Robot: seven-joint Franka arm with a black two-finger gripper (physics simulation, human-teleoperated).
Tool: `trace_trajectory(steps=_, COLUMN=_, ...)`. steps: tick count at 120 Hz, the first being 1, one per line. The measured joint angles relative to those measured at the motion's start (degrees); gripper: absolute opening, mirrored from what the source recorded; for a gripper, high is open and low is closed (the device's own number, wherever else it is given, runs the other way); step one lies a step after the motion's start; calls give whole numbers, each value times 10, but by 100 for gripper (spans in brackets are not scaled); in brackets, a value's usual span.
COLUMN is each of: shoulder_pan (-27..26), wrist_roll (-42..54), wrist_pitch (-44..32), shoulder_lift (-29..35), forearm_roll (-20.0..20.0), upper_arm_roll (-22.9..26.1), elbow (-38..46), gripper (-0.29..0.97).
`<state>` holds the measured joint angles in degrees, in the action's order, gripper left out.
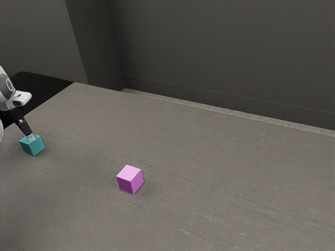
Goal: Pick up the blue block with one arm, and put the blue block on the pink block with one arm
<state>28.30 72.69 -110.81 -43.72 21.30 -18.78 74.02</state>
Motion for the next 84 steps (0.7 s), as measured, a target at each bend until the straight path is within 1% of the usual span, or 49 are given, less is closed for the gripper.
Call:
trace_trajectory(steps=23, shoulder_pan=-2, wrist_roll=-15, wrist_pitch=8, shoulder_lift=9, forearm_roll=-6, upper_arm_roll=-1, elbow=4, gripper=68)
trace_trajectory(steps=57, shoulder_pan=-8, wrist_roll=-101, wrist_pitch=18, shoulder_lift=11, forearm_roll=-66, upper_arm_roll=0, elbow=5, gripper=68)
trace_trajectory(steps=84, shoulder_pan=-12, wrist_roll=-166, wrist_pitch=6, shoulder_lift=12, forearm_roll=-80, upper_arm_roll=4, elbow=6, gripper=68)
